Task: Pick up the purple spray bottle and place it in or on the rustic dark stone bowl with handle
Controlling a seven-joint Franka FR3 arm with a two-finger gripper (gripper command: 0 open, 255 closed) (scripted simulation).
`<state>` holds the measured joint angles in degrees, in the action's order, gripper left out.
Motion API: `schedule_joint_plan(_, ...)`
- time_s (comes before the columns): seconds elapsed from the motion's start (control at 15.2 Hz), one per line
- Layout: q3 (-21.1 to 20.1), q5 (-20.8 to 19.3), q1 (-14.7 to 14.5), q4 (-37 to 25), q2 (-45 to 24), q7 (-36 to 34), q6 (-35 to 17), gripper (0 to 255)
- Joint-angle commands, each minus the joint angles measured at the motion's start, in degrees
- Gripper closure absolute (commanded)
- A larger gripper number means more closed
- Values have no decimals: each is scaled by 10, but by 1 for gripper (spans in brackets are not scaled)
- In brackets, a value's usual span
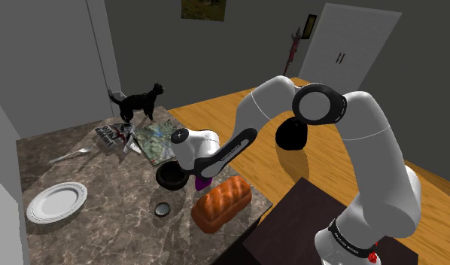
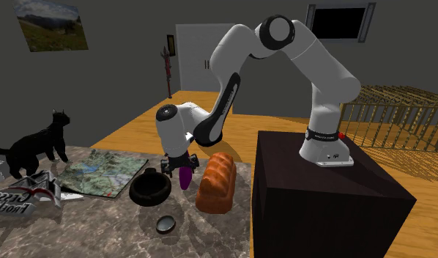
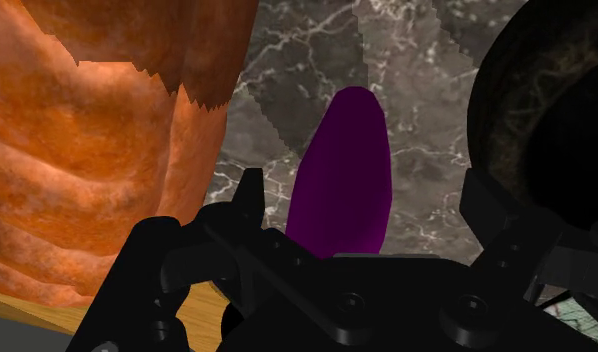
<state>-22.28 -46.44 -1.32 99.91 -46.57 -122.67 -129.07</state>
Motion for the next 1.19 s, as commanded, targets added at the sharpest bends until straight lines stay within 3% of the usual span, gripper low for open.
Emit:
schedule_joint_plan(0.0, 0, 0, 0, 0, 0, 0, 0, 0)
schedule_joint_plan(0.07, 0, 0, 0, 0, 0, 0, 0, 0)
schedule_joint_plan(0.13, 0, 0, 0, 0, 0, 0, 0, 255)
schedule_joint_plan(0.73, 0, 0, 0, 0, 0, 0, 0, 255)
schedule_joint_plan(1.12, -15, 18, 11, 14, 37, 15, 20, 255)
